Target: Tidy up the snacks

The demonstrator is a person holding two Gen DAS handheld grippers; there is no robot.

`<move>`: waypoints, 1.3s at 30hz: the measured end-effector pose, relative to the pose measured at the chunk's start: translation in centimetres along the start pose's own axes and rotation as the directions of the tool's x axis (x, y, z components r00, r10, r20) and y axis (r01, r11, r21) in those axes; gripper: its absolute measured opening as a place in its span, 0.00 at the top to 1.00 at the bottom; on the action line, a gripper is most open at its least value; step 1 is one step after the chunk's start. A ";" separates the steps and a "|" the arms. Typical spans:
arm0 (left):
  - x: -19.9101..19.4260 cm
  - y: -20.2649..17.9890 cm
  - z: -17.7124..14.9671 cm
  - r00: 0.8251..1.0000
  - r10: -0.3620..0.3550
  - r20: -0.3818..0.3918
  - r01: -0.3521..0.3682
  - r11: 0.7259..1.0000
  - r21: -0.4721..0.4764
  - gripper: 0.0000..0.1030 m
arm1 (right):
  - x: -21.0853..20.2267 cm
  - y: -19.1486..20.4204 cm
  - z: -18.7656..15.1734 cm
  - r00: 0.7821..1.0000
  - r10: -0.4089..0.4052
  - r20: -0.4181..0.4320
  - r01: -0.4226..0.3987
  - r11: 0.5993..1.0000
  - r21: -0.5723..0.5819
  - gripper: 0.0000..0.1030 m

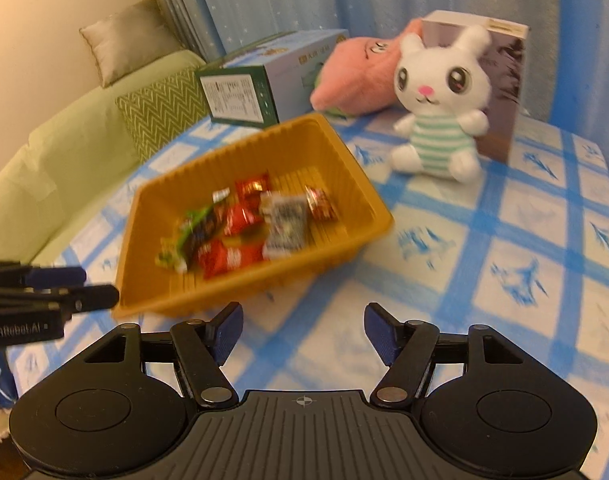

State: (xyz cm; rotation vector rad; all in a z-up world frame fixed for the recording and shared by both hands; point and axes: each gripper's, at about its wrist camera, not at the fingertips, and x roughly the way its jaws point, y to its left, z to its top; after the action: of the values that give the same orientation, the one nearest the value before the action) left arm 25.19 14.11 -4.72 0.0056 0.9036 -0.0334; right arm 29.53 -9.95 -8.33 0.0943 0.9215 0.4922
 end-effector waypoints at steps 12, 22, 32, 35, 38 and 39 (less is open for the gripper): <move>-3.8 -3.8 -3.7 0.999 -0.041 -0.022 0.042 0.998 0.055 0.49 | -5.7 0.1 -5.8 0.998 -0.033 -0.055 0.036 0.998 0.047 0.31; -7.2 -6.7 -7.3 0.996 -0.068 -0.053 0.071 0.995 0.064 0.48 | -10.4 0.8 -9.0 0.997 -0.038 -0.071 0.044 0.995 0.089 0.31; -9.9 -8.9 -9.7 0.994 -0.093 -0.063 0.097 0.993 0.066 0.45 | -13.4 0.5 -11.6 0.995 -0.035 -0.090 0.045 0.993 0.109 0.31; -10.3 -9.4 -10.0 0.994 -0.093 -0.062 0.096 0.993 0.064 0.44 | -13.7 0.6 -12.3 0.994 -0.039 -0.101 0.049 0.994 0.102 0.31; -10.6 -9.9 -10.3 0.994 -0.094 -0.061 0.098 0.993 0.068 0.44 | -13.9 0.5 -12.9 0.994 -0.036 -0.104 0.047 0.993 0.107 0.31; -10.7 -10.1 -10.3 0.993 -0.096 -0.062 0.100 0.993 0.068 0.44 | -14.0 0.4 -13.0 0.994 -0.037 -0.102 0.048 0.993 0.110 0.31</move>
State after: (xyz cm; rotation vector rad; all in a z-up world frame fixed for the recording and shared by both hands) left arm 10.16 4.52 -2.66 0.0291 0.9605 -0.1575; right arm 12.14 -17.52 -5.74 0.1530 1.0470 0.4077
